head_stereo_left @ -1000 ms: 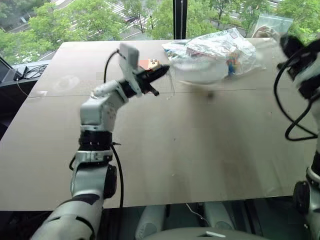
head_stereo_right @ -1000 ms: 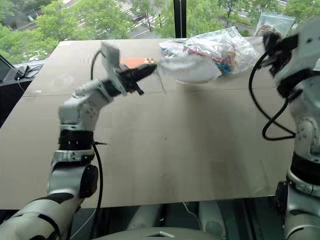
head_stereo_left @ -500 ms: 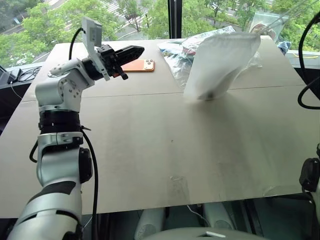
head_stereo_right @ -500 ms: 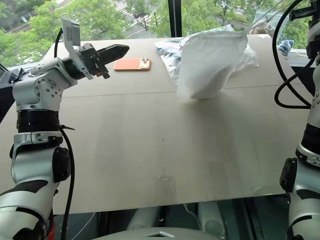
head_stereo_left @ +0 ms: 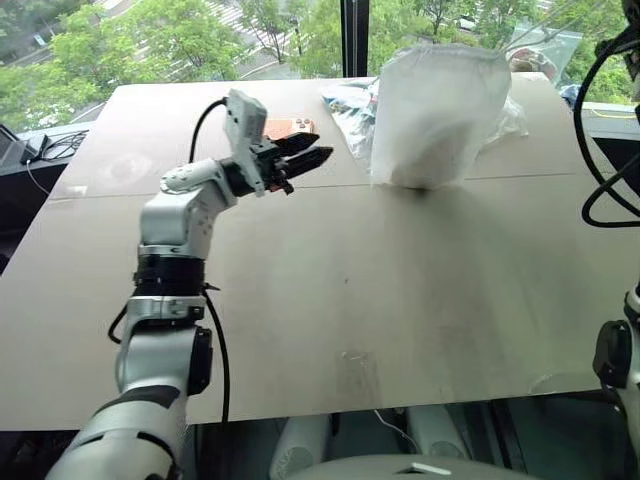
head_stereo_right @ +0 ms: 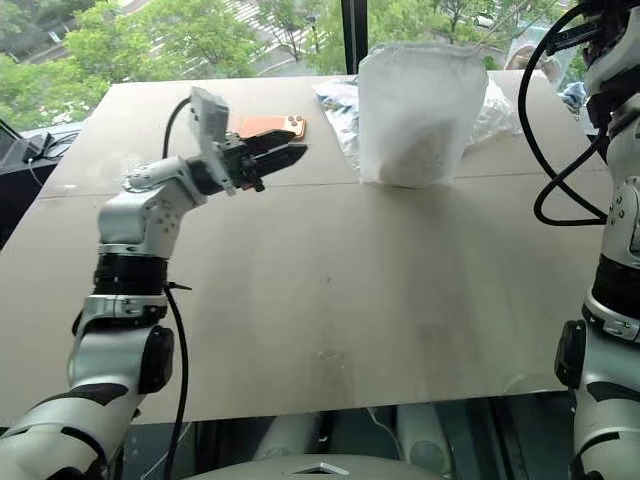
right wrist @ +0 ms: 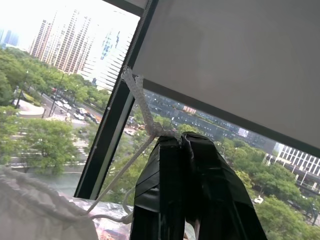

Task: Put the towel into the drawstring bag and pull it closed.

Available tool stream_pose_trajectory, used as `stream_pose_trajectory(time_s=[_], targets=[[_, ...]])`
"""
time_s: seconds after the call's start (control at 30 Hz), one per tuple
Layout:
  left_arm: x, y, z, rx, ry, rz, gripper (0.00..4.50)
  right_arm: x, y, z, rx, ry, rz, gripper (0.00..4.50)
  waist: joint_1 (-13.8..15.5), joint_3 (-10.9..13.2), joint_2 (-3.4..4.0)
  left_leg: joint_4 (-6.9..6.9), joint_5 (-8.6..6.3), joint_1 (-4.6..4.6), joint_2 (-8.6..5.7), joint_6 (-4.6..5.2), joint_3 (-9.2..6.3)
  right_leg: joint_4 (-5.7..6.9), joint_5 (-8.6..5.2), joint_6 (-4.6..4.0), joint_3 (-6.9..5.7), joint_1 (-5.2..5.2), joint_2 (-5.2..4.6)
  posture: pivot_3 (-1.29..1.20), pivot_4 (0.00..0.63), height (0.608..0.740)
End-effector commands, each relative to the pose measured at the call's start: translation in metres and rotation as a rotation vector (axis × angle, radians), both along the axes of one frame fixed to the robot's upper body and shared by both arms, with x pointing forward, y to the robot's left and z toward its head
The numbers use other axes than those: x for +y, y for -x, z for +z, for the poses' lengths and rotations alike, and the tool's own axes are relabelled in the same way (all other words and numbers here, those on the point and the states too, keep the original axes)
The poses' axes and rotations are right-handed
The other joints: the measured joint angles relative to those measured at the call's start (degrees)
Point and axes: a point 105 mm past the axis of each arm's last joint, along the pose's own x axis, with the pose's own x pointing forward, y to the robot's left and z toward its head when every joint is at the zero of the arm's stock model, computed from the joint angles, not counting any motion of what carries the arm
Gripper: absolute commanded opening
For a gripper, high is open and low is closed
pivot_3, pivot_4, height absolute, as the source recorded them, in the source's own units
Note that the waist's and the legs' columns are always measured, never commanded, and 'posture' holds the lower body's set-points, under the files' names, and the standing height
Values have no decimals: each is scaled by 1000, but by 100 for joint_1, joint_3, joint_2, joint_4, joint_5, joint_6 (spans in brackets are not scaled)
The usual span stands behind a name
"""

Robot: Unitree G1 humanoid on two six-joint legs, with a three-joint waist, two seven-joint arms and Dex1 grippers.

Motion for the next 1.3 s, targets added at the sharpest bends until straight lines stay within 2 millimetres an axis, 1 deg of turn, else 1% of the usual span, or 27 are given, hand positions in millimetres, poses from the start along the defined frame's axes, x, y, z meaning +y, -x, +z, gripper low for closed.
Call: stream_pose_trajectory(time_s=[0.03, 0.2, 0.33, 0.43, 0.63, 0.7, 0.8, 0.87, 0.97, 1.07, 1.17, 1.3], targets=[[-2, -8, 21, -130, -29, 52, 2782, 2, 22, 8, -36, 7, 43, 0, -21, 0, 0, 0, 0, 1, 0, 0, 1, 2, 0, 0, 1, 0, 0, 0, 150, 740], [14, -36, 27, -151, -20, 235, 2782, 0, 36, -16, 65, 36, 65, 0, -25, 0, 0, -2, -1, 4, 0, 1, 7, 3, 0, 0, 6, -1, 1, 0, 150, 740], [2, -43, 26, -178, -46, 223, 2782, 11, 52, -43, 196, 33, 203, 0, -12, 0, 0, -1, -1, 5, -1, 2, 7, 2, 0, 1, 5, 1, 1, 0, 150, 740], [-4, -48, 26, -181, -41, 223, 2782, 28, 68, -77, 361, 88, 336, 0, 8, 0, -2, -1, -2, 2, -1, 3, 5, 1, 0, 1, 3, 2, 0, 0, 150, 740], [-10, -51, 24, -193, -64, 207, 2782, 43, 94, -101, 515, 42, 515, 0, -16, 2, -5, 9, -5, 4, 0, 9, 6, 7, 0, 3, 2, 6, 2, 0, 150, 740], [-12, -49, 22, -192, -71, 179, 2782, 40, 96, -109, 558, 44, 491, 0, -24, 2, -5, 9, -5, 10, 1, 9, 4, 7, 0, 3, 0, 11, 3, 0, 150, 740], [-15, -43, 14, -184, -94, 113, 2782, 36, 101, -135, 697, 70, 465, 0, -11, 1, -5, 13, -5, 11, 0, 10, 4, 7, 0, 4, -1, 16, 2, 0, 150, 740], [-9, -42, 10, -176, -110, 114, 2782, 35, 108, -149, 777, 86, 466, 0, -4, 1, -6, 15, -6, 11, 0, 11, 3, 4, -1, 4, -4, 20, 3, 0, 150, 740], [7, -38, -2, -167, -169, 117, 2782, 33, 124, -180, 935, 94, 463, 0, -20, 0, -6, 14, -6, 15, 3, 11, 4, 5, -1, 4, -3, 22, 5, 0, 150, 740], [15, -34, -8, -155, -186, 102, 2782, 32, 137, -201, 1032, 116, 442, 0, -25, 1, -7, 16, -6, 18, 4, 12, 5, 6, -1, 4, -2, 25, 6, 0, 150, 740], [12, -23, -18, -140, -219, 25, 2782, 33, 143, -210, 1052, 91, 444, 0, -8, 1, -8, 32, -6, 20, 4, 12, -1, 6, -2, 6, -9, 39, 7, 0, 150, 740], [3, -4, -35, -126, -262, -86, 2782, 34, 143, -218, 1067, 93, 433, 0, 8, 0, -10, 51, -7, 22, 5, 13, -1, 3, -12, 24, -12, 50, 6, 0, 150, 740]])
